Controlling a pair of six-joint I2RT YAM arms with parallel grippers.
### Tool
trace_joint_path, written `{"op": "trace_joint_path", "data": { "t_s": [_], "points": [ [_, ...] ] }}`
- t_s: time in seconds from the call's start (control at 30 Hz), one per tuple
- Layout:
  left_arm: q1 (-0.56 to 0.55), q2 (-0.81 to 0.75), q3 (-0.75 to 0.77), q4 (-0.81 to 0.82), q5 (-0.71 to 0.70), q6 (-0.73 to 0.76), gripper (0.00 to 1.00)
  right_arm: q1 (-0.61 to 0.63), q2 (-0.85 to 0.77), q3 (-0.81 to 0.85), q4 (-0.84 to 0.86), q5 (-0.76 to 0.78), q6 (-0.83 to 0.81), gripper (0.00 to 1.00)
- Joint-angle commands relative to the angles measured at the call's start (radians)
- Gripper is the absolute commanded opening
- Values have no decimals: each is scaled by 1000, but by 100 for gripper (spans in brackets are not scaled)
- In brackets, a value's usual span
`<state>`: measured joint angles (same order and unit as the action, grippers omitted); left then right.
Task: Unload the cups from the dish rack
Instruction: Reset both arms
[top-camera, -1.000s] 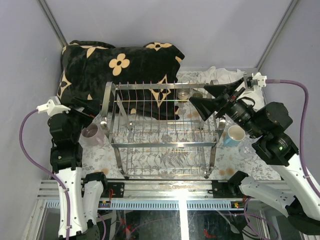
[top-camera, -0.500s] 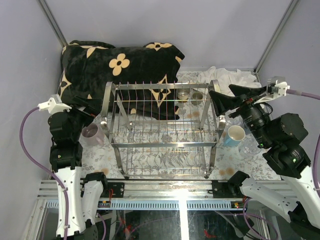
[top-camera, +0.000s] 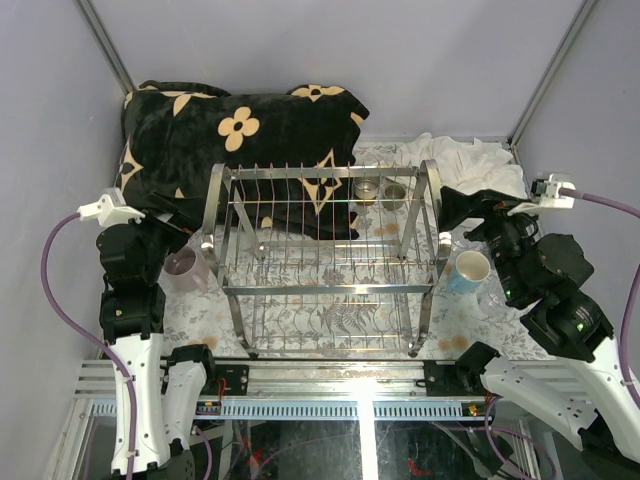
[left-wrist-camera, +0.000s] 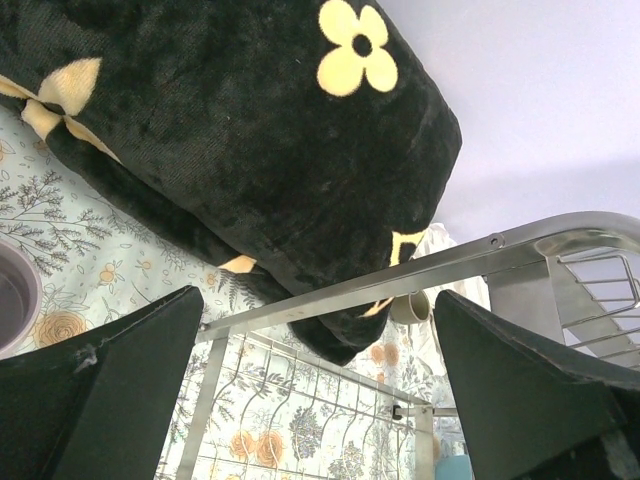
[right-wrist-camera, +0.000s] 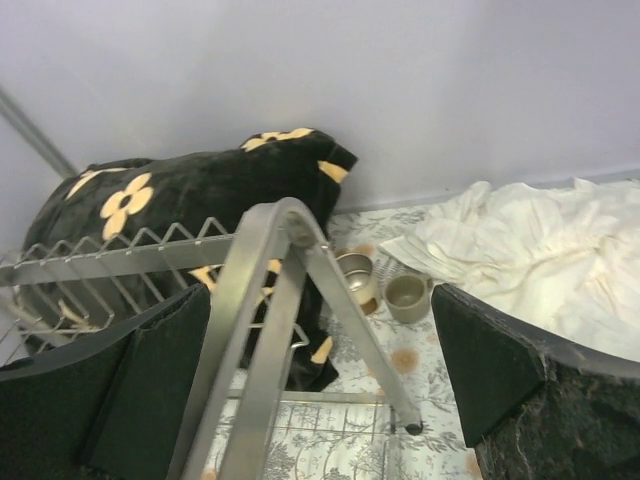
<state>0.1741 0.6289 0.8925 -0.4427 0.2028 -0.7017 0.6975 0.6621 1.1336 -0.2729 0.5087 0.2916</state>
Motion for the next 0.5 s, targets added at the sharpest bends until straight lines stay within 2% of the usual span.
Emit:
{"op": "trace_joint_path", "data": {
  "t_s": [0.0, 0.2, 0.47],
  "points": [
    [-8, -5, 0, 41, 23, 21, 100, -3, -35, -13, -14, 235, 60, 100],
    [-13, 9, 5, 45, 34, 17, 100, -3, -47, -30, -111, 413, 110, 99],
    [-20, 10, -6, 45, 20, 34, 100, -3, -68, -117, -211, 469, 204, 99]
  ]
}}
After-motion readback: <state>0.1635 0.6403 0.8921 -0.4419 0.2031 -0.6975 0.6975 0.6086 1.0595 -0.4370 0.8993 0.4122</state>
